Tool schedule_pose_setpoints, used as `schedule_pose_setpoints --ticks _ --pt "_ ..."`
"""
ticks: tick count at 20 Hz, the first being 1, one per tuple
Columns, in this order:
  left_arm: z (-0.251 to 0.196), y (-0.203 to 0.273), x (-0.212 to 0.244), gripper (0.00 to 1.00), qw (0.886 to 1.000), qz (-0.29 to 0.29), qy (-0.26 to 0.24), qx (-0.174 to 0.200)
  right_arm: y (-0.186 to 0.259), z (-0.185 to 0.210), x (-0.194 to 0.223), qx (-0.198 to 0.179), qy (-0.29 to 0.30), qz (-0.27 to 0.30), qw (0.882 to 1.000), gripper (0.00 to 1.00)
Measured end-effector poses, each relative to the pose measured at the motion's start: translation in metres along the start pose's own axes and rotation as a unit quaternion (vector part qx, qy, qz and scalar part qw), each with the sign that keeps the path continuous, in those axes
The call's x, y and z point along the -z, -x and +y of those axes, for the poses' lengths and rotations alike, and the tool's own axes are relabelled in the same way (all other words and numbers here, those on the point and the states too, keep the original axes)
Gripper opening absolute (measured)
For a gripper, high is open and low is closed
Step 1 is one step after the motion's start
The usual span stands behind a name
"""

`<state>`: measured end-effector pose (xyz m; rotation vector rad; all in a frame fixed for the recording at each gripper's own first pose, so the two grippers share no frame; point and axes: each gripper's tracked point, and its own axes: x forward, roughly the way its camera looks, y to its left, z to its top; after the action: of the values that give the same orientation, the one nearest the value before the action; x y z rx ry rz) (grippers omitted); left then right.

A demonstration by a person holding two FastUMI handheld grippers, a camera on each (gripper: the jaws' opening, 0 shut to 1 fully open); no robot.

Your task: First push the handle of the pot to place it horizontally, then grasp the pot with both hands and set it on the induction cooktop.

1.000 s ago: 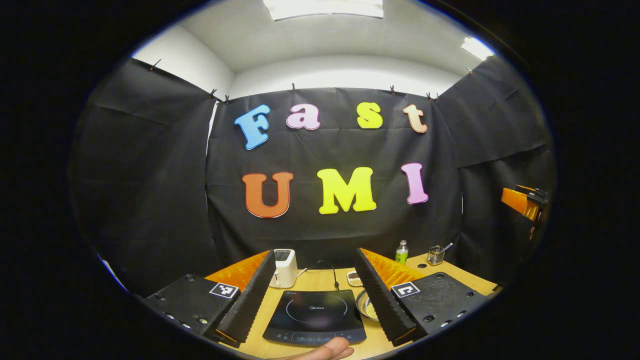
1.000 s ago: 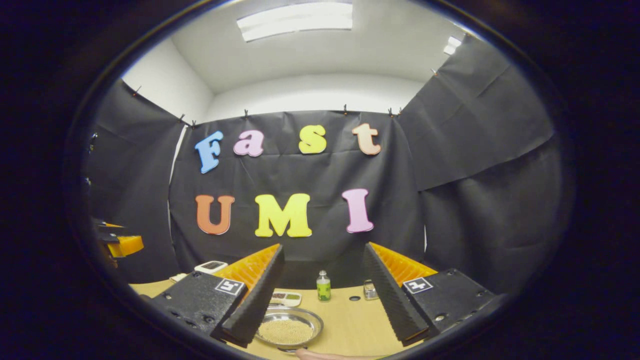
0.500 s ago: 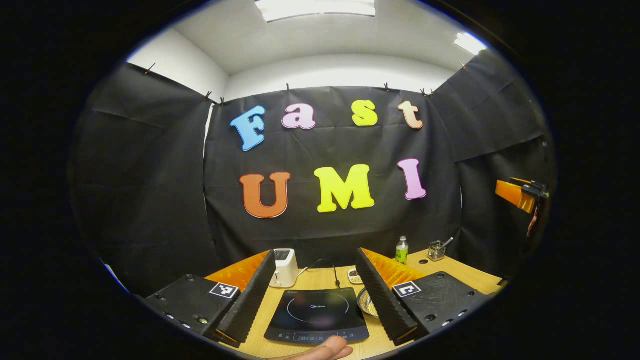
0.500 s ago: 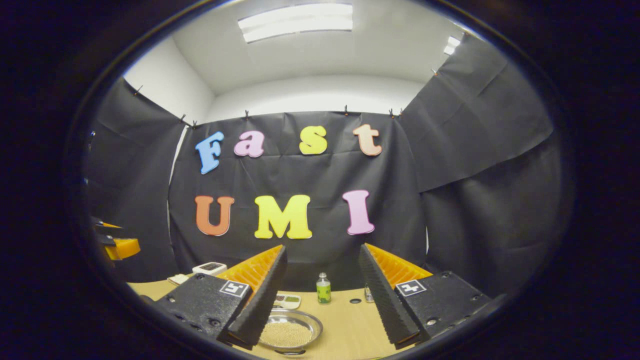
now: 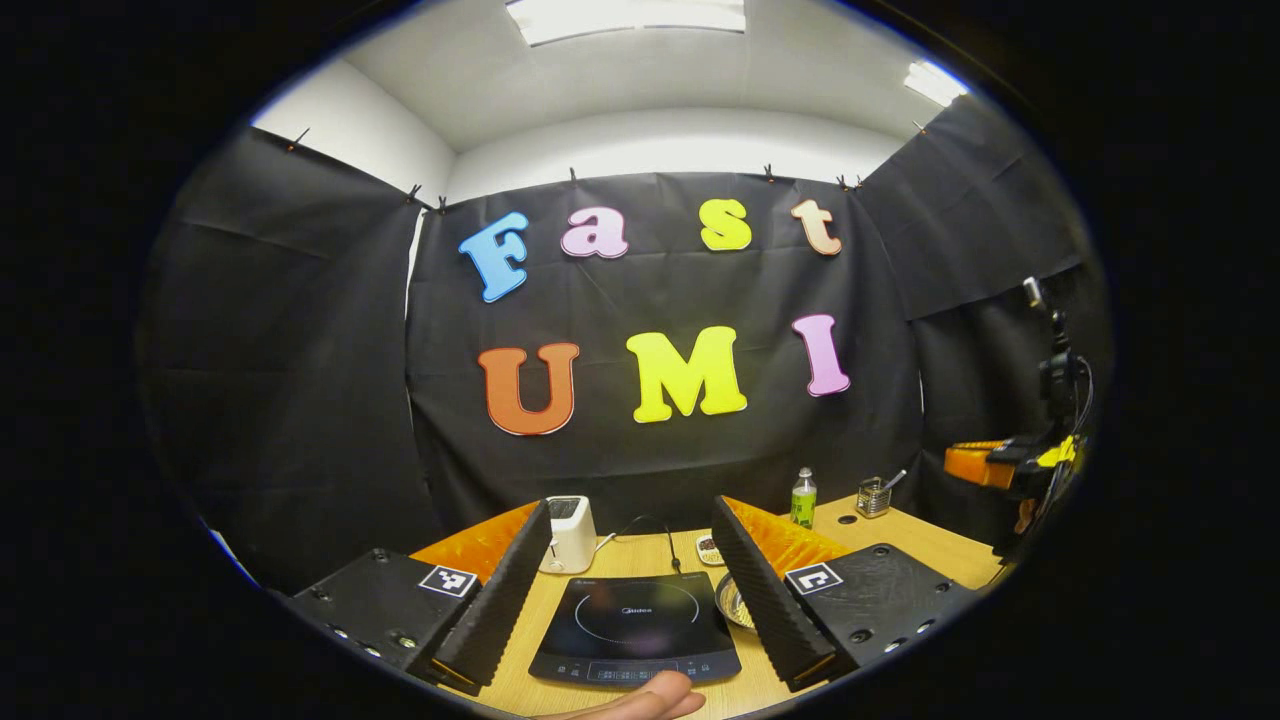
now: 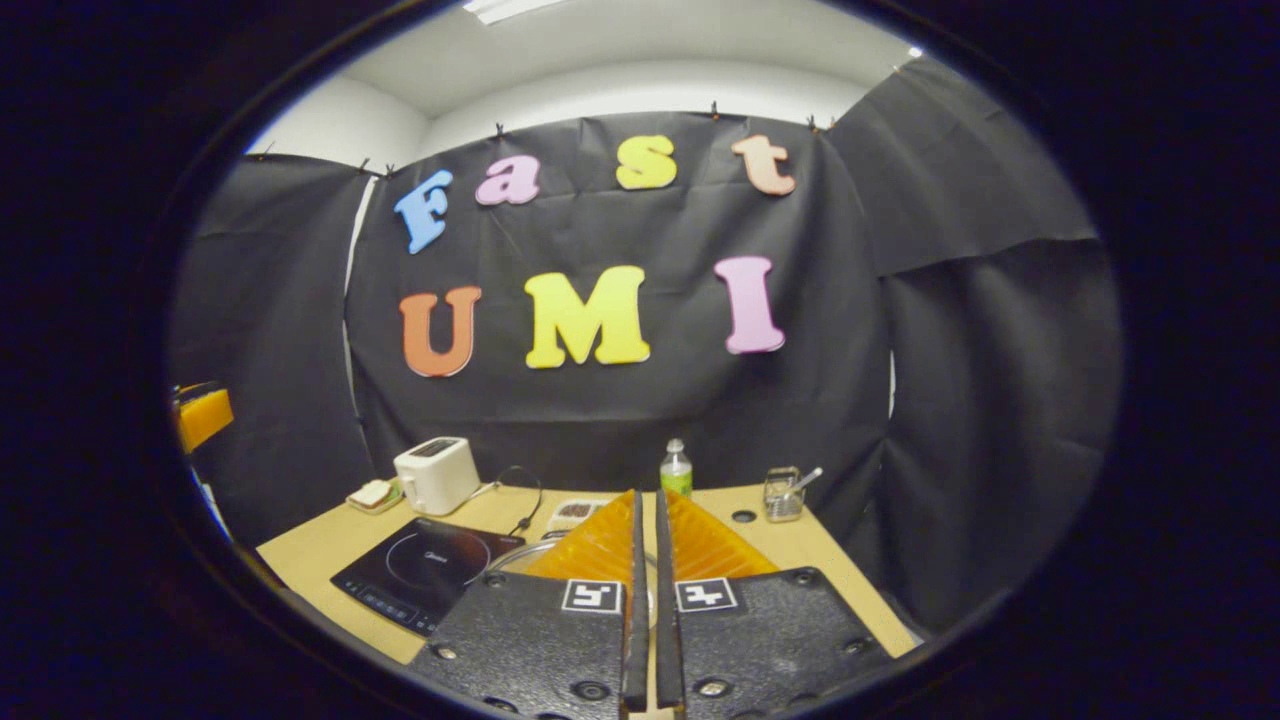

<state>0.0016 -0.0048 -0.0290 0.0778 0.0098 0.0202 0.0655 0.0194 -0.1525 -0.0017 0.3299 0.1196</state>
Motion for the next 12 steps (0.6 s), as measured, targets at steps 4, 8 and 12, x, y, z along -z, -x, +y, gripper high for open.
schedule_pose_setpoints --ticks 4,8,12 --pt "0.000 -0.001 0.008 0.96 1.000 0.005 -0.003 0.001 -0.024 0.015 0.063 -0.040 -0.014 0.093 0.995 0.01" --pt "-0.002 -0.004 0.016 0.96 1.000 0.013 -0.006 0.001 -0.039 0.023 0.108 -0.051 0.008 0.141 0.989 0.02" --pt "-0.001 -0.007 0.024 0.96 1.000 0.021 -0.006 0.001 -0.040 0.048 0.146 -0.080 0.001 0.177 0.981 0.04"
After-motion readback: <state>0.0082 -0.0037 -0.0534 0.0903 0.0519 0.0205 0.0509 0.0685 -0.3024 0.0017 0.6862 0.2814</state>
